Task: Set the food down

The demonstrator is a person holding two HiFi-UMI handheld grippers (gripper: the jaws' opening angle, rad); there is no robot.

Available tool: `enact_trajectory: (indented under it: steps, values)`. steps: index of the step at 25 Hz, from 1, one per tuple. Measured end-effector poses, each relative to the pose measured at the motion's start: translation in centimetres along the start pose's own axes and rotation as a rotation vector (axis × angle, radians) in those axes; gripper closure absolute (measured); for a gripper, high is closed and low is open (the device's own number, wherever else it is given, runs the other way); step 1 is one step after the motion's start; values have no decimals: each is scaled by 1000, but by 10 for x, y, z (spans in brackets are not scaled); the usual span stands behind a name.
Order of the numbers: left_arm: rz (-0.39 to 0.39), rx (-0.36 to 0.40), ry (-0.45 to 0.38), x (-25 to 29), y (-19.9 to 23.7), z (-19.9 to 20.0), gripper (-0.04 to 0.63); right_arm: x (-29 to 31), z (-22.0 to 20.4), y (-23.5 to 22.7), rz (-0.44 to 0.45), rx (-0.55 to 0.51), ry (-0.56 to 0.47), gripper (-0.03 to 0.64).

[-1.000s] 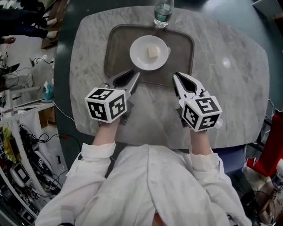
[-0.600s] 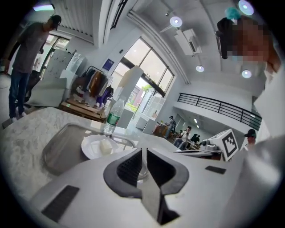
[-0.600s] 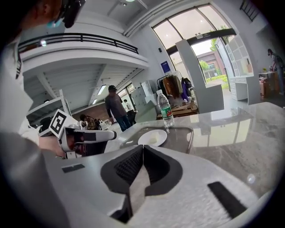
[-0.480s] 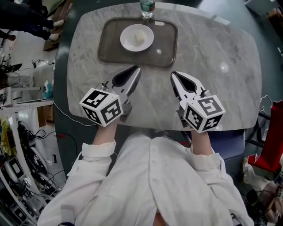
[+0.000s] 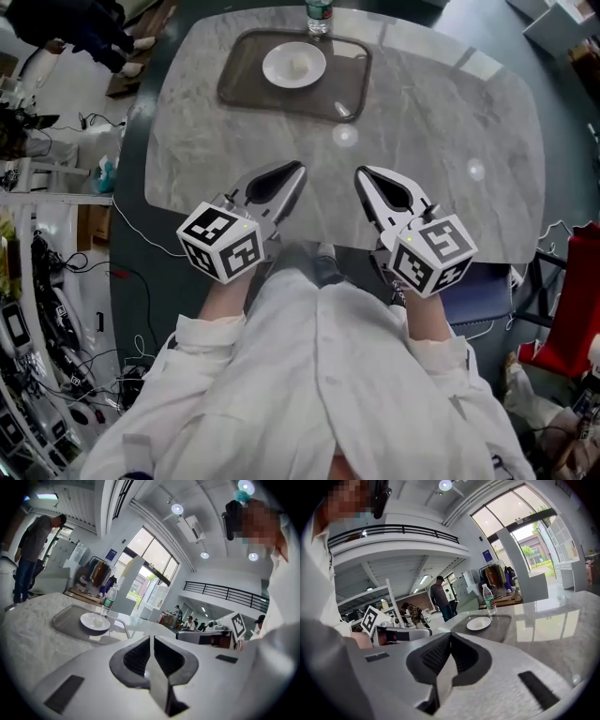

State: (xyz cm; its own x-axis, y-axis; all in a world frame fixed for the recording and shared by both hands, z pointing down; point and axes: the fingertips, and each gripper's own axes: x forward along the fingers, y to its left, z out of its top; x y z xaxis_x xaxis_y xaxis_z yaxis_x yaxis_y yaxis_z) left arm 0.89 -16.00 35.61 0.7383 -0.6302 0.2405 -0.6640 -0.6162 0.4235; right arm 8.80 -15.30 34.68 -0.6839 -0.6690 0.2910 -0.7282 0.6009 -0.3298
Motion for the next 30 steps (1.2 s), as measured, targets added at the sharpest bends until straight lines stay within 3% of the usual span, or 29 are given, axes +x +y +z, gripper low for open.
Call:
enact_trajectory:
  steps: [5,15,30]
  values:
    - [-7,-27,36,-12,-25,-27,560,-21,-18,23,35,-6,15,614]
    - [-45,-21,33,-16,-52,-29,559,-51,-46,23,-25,8,67,614]
    - [-174,9,85,-23,-69,-18,563,-34,-29,47,-24,-22,48,614]
